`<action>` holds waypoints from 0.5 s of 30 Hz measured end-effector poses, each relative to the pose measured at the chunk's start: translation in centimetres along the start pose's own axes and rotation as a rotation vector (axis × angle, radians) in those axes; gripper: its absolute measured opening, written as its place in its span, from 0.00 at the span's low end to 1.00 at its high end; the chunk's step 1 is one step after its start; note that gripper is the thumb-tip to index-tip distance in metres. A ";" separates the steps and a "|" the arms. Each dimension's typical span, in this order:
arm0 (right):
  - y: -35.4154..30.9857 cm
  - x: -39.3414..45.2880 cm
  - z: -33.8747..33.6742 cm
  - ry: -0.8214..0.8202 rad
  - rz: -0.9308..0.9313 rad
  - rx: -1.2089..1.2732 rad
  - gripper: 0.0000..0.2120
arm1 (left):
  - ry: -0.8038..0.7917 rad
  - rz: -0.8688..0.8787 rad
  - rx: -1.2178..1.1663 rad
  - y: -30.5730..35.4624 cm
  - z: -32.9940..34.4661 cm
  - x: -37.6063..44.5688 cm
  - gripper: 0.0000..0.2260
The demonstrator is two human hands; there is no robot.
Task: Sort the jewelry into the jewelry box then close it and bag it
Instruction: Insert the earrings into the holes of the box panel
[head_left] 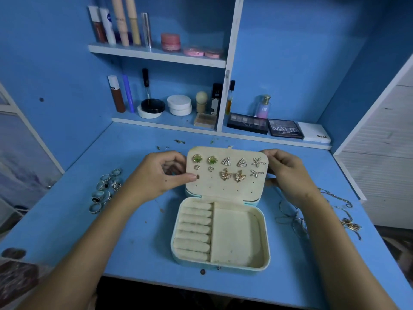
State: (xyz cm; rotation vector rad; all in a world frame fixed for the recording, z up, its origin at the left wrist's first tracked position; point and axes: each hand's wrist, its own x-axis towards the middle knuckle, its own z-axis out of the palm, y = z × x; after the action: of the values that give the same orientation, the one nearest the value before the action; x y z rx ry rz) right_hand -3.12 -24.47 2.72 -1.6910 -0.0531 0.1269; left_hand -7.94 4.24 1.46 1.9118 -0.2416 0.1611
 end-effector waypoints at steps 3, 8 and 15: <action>0.4 -0.2 0.4 0.027 -0.013 0.063 0.15 | 0.006 -0.015 0.008 -1.2 0.1 0.6 0.11; 1.6 -0.4 0.5 0.040 -0.028 0.035 0.15 | 0.027 -0.080 0.005 -2.8 0.6 0.5 0.17; 2.1 -0.8 0.7 0.081 -0.033 -0.024 0.10 | 0.044 -0.103 0.081 -3.4 1.1 0.0 0.09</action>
State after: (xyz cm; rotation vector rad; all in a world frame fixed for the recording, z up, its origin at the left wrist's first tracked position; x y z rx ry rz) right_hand -4.04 -24.09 0.61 -1.7165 -0.0218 0.0328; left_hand -7.18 4.35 -1.97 1.9943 -0.1083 0.1463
